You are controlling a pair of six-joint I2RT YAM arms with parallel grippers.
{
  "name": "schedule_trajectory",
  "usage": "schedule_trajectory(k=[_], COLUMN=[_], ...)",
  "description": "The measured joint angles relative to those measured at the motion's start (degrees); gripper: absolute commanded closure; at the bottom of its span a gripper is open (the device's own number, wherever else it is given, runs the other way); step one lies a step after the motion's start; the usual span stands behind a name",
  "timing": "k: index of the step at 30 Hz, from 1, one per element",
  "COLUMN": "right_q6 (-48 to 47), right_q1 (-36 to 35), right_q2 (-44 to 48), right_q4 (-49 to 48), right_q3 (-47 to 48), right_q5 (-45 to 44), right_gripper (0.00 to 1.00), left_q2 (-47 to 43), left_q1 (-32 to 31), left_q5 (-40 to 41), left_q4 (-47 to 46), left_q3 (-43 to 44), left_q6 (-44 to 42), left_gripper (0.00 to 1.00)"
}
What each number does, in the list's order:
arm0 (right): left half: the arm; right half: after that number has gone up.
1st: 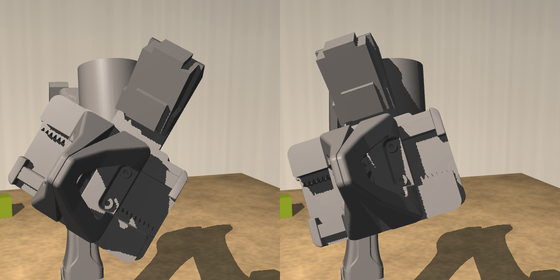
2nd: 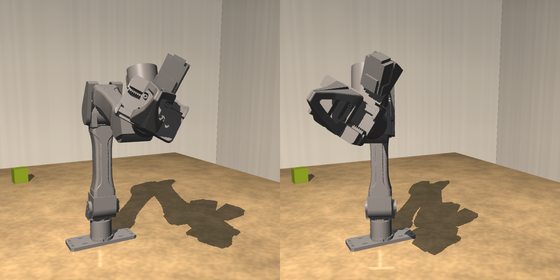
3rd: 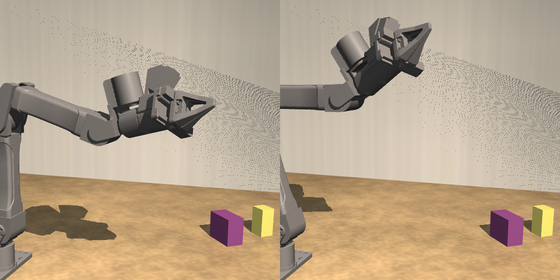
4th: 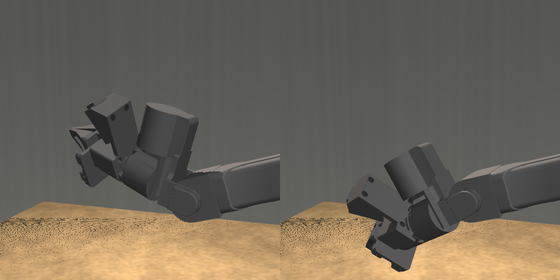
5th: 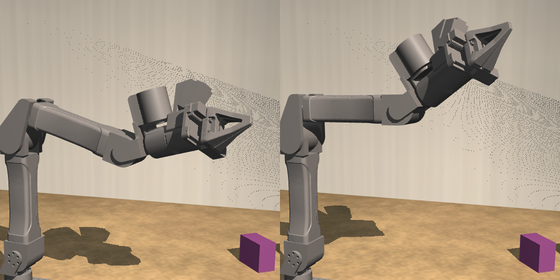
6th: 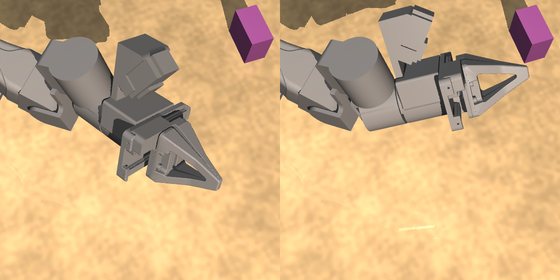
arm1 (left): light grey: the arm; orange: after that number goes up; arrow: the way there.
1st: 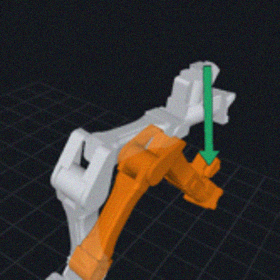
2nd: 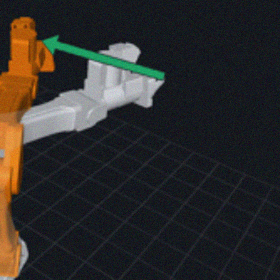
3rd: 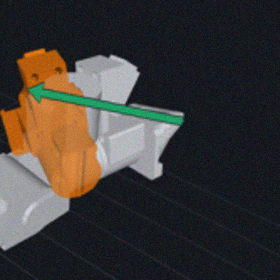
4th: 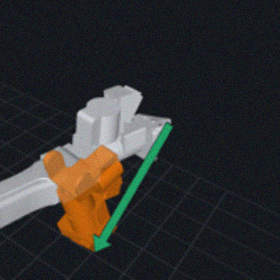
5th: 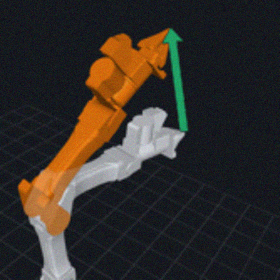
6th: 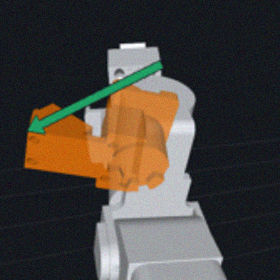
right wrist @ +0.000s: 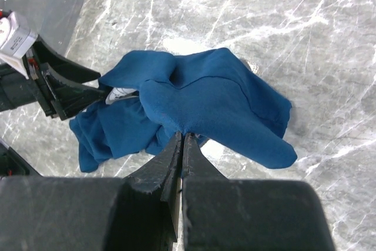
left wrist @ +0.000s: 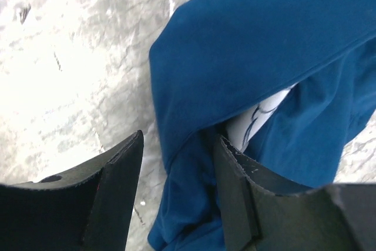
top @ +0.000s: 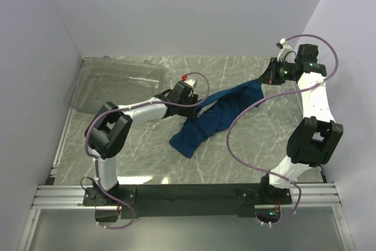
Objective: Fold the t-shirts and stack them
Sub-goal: Flatten the tshirt out
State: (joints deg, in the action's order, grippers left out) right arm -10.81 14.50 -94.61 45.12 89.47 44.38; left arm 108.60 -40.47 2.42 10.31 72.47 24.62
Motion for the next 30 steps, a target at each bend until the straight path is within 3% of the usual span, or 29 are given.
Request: schedule_trajectory(k=[8,11,14,15,18,25,30], right_q6=[-0.6,-0.7,-0.7,-0.8,-0.9,-1.5,-1.9], right_q1=[0.0,0.0,0.0,0.0,0.0,0.0,0.8], right_q2=[0.0,0.0,0.0,0.0,0.0,0.0,0.5], right_q4=[0.9,1.2,1.3,1.4,1.8,3.9,6.5], right_q3=[0.0,0.0,0.2,0.3,0.8,4.9,10.6], right_q5=[0.4,0.8,1.0,1.1,1.4,2.5,5.4], right_gripper=[1.00,1.00,1.00,1.00,1.00,1.00,1.00], left_q2=[1.0,2.3,4.2,4.8,5.7,4.0,-6.1], left_q1=[0.7,1.3,2.0,2.2,2.5,2.9,3.0], left_q5=[-1.9,-3.0,-4.4,-5.0,-6.4,-7.6,-7.0], left_q4=[0.4,0.4,0.5,0.6,0.5,0.5,1.5], left_q3=[2.6,4.5,6.7,7.3,7.7,7.8,7.8], left_q6=[-0.2,-0.4,-0.8,-1.0,-1.2,-1.4,-1.4], left_gripper=[0.43,0.49,0.64,0.78,1.00,1.00,1.00])
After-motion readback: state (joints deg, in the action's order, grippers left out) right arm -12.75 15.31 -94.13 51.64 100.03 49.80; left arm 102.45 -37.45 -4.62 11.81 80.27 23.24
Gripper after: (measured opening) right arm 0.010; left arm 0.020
